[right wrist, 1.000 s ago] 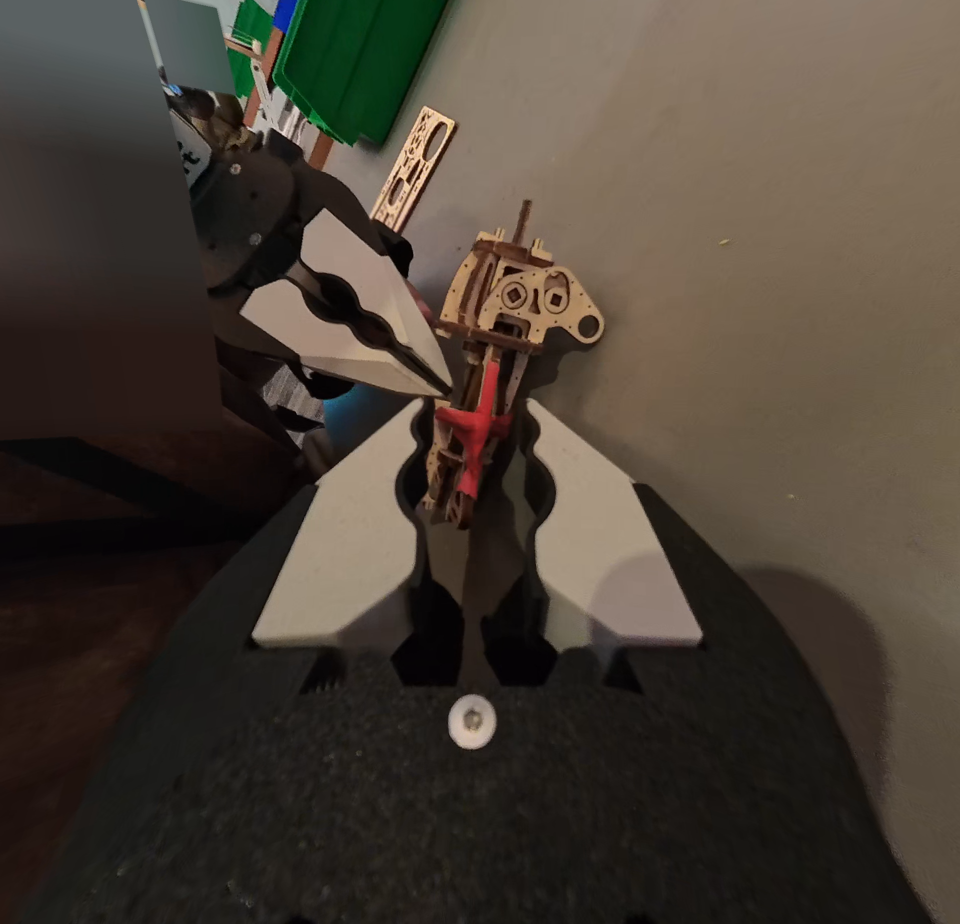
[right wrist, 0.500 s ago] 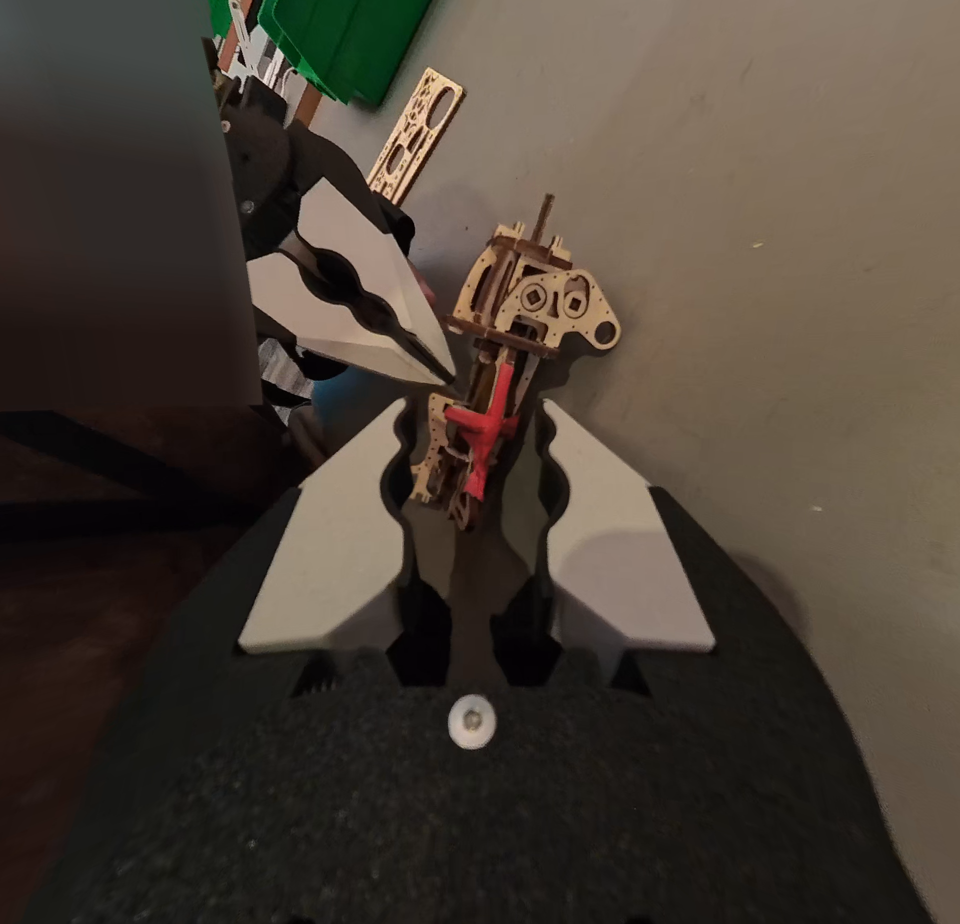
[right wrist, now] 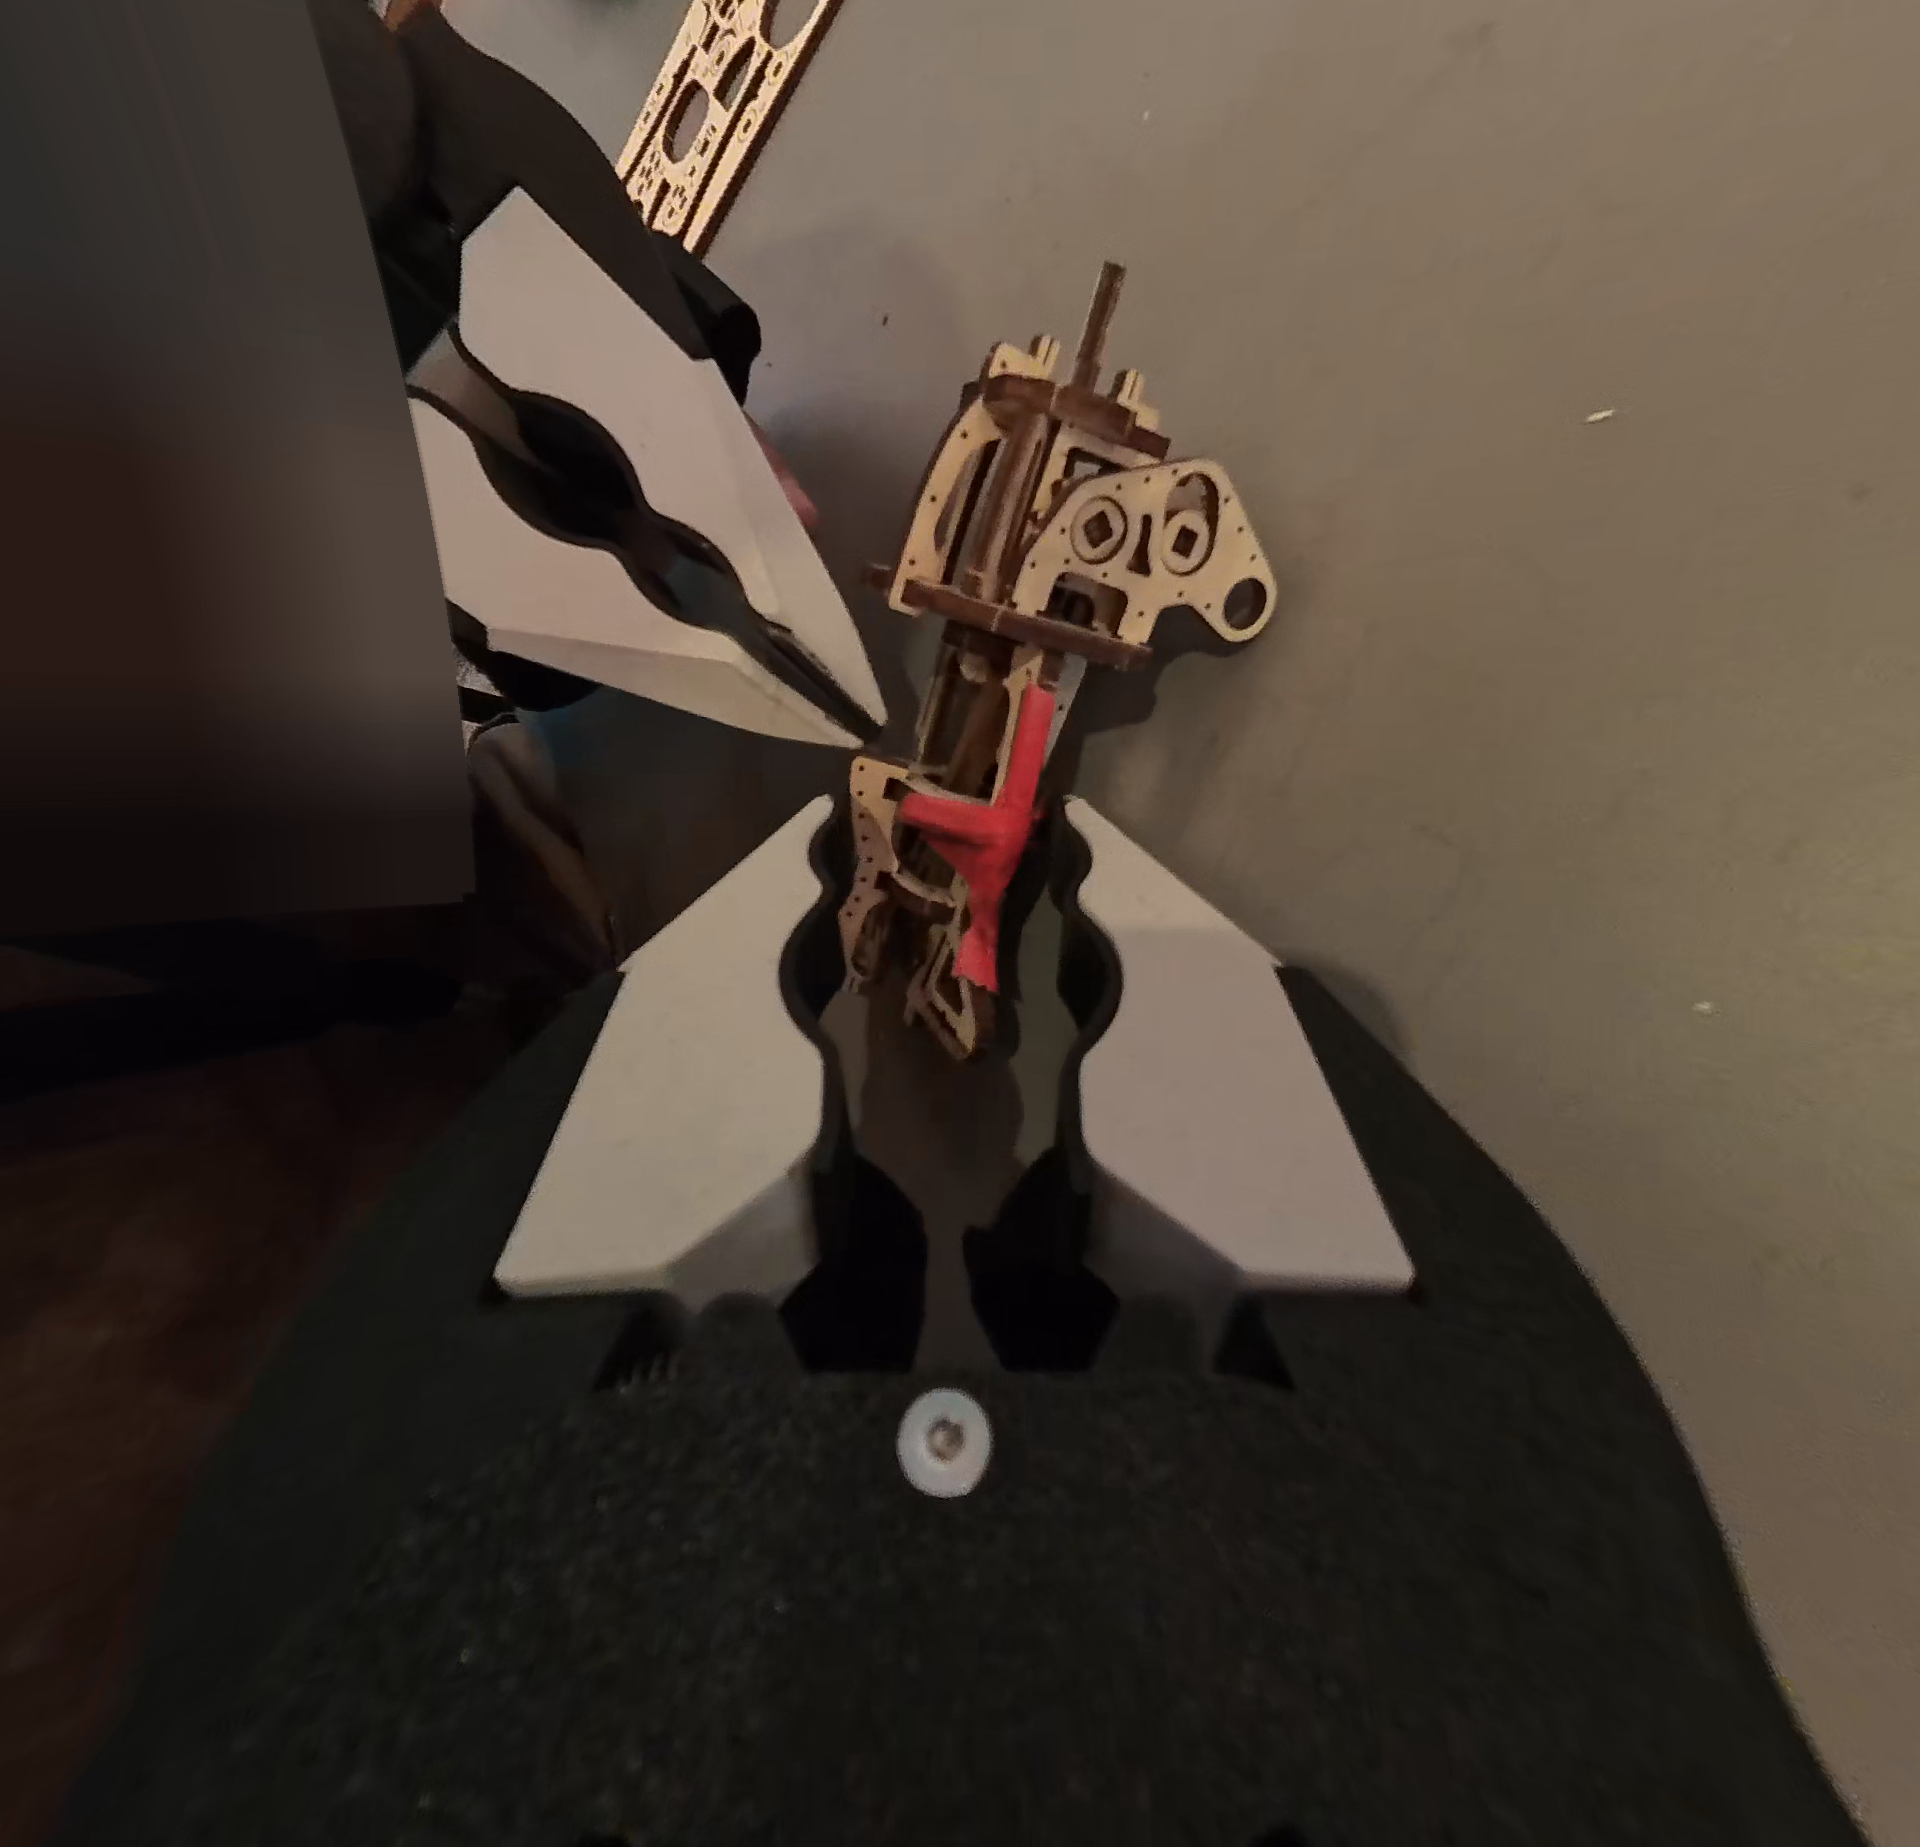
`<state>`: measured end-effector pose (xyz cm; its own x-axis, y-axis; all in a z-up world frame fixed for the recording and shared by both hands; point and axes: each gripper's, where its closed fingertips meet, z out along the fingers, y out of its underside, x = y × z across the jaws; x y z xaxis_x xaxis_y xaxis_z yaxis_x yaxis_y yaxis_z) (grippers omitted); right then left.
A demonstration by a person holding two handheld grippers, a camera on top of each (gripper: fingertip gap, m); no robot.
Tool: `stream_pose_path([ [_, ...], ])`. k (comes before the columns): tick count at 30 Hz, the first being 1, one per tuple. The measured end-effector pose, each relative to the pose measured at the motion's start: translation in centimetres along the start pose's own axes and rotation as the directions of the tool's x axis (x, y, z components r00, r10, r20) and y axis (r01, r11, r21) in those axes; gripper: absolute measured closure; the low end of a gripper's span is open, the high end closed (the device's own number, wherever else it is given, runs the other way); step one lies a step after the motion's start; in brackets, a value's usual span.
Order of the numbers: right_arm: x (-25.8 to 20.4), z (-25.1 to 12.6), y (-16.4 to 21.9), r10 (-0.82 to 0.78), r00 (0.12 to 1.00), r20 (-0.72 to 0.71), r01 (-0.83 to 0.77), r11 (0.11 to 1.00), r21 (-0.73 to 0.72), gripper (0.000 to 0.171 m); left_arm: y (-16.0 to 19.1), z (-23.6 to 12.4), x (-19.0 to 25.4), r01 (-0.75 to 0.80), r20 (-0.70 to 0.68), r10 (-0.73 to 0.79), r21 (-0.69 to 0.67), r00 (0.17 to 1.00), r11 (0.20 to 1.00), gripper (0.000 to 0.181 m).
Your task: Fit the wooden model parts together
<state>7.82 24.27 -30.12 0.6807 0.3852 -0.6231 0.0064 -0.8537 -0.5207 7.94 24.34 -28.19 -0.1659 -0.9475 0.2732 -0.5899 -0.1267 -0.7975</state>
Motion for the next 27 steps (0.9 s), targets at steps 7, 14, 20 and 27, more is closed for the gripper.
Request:
stream_pose_path([
  [7,-0.39,0.20,0.05,0.059,0.996,0.067,-0.058,0.998,-0.022,0.136,-0.25,-0.02,-0.07,-0.030,0.010,0.030,-0.005,0.999,1.000,0.181],
  [14,-0.31,0.21,0.08,0.064,0.996,0.067,-0.062,0.998,-0.025,0.137,0.16,0.03,-0.12,-0.026,0.011,0.026,-0.014,1.000,1.000,0.181],
  [20,-0.22,0.19,0.12,0.073,0.995,0.072,-0.072,0.997,-0.018,0.137,0.16,0.15,-0.25,-0.029,0.023,0.029,-0.020,0.999,0.999,0.181],
  [27,-0.04,0.23,-0.06,0.043,0.998,0.034,-0.042,0.999,-0.014,0.137,-0.52,-0.73,-0.07,0.063,-0.018,-0.063,0.012,0.998,0.998,0.181],
])
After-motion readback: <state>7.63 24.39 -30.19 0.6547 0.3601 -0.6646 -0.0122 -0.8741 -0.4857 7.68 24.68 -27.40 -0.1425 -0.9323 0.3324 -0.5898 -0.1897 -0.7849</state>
